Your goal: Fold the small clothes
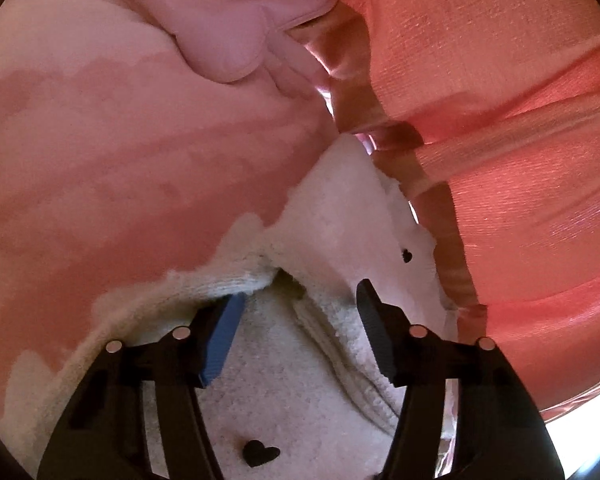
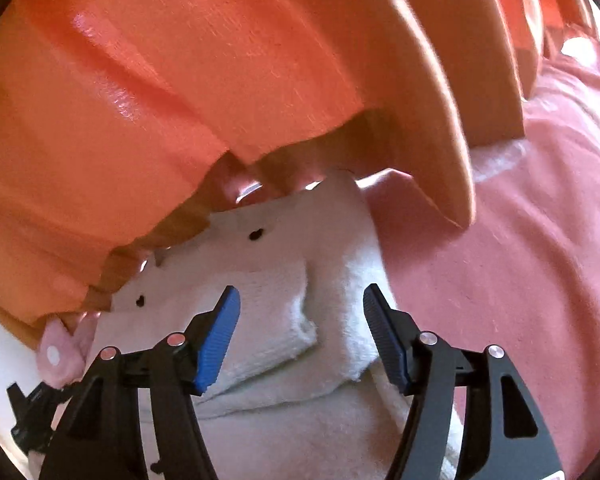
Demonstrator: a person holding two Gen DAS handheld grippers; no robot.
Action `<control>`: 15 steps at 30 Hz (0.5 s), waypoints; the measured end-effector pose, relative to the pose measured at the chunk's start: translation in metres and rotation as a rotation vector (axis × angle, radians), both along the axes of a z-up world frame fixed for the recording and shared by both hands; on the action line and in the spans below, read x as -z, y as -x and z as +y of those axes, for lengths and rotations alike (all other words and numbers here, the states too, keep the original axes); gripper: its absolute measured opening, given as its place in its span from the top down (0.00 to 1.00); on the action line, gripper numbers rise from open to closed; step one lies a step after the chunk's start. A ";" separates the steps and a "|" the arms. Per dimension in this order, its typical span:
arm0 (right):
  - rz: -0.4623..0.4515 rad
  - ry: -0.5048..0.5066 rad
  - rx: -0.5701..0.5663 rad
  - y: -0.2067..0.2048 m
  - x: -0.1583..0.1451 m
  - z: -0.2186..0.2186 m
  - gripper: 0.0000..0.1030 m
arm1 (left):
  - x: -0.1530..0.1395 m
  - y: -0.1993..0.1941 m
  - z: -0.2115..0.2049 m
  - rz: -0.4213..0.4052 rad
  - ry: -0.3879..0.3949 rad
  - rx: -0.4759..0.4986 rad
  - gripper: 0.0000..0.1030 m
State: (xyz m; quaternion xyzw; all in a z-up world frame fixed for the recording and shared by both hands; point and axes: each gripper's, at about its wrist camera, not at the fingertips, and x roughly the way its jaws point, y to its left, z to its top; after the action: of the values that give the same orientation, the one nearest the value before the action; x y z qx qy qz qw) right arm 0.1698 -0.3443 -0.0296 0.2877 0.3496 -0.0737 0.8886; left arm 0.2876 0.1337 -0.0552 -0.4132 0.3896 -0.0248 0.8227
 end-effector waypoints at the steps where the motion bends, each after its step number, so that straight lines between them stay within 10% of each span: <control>1: 0.021 -0.015 -0.017 -0.002 0.006 -0.001 0.39 | 0.000 -0.001 0.000 0.001 -0.002 -0.001 0.46; 7: 0.047 0.012 -0.078 -0.021 0.020 0.015 0.42 | 0.004 -0.007 0.009 -0.009 0.088 -0.056 0.42; 10: 0.040 0.029 -0.100 -0.027 0.016 0.017 0.63 | 0.006 -0.008 0.006 -0.020 0.072 -0.094 0.47; 12: 0.045 0.025 -0.133 -0.028 0.014 0.015 0.93 | 0.005 -0.010 -0.004 -0.009 -0.013 -0.079 0.71; 15: 0.023 0.042 -0.145 -0.017 0.002 0.010 0.92 | 0.004 -0.014 -0.013 -0.004 -0.057 -0.036 0.81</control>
State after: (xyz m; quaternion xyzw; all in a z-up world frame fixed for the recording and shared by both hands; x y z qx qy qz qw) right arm 0.1866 -0.3343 -0.0318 0.2422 0.3781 -0.0198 0.8933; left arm 0.3012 0.1204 -0.0594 -0.3963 0.3809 0.0004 0.8354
